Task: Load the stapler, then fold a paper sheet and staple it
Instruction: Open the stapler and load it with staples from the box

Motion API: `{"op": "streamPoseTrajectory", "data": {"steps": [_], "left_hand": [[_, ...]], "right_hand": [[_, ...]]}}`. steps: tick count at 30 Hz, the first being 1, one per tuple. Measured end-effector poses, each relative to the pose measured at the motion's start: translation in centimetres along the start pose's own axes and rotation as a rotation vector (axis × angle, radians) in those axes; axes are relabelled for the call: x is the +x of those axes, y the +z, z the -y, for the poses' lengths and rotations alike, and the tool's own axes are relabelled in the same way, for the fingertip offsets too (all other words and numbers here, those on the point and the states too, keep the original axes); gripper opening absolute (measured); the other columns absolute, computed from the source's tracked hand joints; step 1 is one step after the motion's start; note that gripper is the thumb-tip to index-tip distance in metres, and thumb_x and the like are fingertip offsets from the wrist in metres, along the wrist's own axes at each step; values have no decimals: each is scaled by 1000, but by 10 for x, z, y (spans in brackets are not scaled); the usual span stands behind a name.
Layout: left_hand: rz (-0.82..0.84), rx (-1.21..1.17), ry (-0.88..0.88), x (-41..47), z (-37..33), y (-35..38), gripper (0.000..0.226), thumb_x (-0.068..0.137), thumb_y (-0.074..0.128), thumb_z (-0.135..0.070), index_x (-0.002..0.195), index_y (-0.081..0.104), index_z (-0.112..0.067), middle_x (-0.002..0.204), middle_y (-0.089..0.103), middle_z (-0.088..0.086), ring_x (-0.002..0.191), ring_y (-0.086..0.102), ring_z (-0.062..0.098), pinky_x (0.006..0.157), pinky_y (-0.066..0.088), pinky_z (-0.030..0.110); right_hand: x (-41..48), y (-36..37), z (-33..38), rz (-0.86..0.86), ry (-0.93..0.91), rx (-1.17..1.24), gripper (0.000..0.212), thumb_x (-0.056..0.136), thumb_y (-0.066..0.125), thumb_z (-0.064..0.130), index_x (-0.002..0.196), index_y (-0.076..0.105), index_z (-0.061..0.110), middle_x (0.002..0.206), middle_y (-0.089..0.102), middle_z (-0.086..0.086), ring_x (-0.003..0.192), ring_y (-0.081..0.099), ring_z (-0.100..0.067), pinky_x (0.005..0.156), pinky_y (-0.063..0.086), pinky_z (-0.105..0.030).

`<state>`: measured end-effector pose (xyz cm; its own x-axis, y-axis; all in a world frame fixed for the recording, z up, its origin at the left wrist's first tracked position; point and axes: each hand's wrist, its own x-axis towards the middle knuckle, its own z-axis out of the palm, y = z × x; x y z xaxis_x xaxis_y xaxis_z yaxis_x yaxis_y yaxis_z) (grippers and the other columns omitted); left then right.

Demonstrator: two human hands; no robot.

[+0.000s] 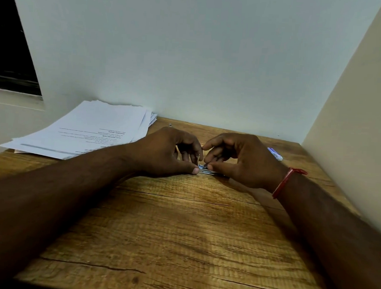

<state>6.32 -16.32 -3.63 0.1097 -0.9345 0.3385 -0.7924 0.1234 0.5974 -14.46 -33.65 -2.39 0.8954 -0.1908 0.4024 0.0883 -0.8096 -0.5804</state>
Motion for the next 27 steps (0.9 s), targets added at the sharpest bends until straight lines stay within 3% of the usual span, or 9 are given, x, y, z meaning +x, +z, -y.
{"op": "streamPoseTrajectory", "data": {"steps": [12,18,23,27], "left_hand": [[10,-1,-2,1,-1,0,26,84,99,-32,103,82,-32,86,77,-21,75,70,-2,66,54,18],[1,-1,9,1,-1,0,25,84,99,-31,102,82,-34,90,79,-17,80,74,4,66,56,19],[5,10,8,1,-1,0,24,85,98,-33,102,82,-35,92,79,-16,83,74,6,68,58,23],[12,9,-5,1,-2,0,24,85,98,-32,102,81,-34,91,79,-17,81,73,3,69,58,26]], "right_hand": [[0,0,4,20,11,-12,48,88,91,5,130,73,19,100,85,6,94,82,-13,91,66,-34],[0,0,9,28,36,-28,58,88,91,6,139,70,23,99,85,8,96,81,-8,95,66,-34],[0,1,13,27,56,-43,67,85,93,7,145,69,25,95,85,9,95,82,-9,98,65,-43],[-1,-1,18,41,60,-76,75,84,93,6,151,65,28,93,85,11,93,81,-2,100,65,-38]]}}
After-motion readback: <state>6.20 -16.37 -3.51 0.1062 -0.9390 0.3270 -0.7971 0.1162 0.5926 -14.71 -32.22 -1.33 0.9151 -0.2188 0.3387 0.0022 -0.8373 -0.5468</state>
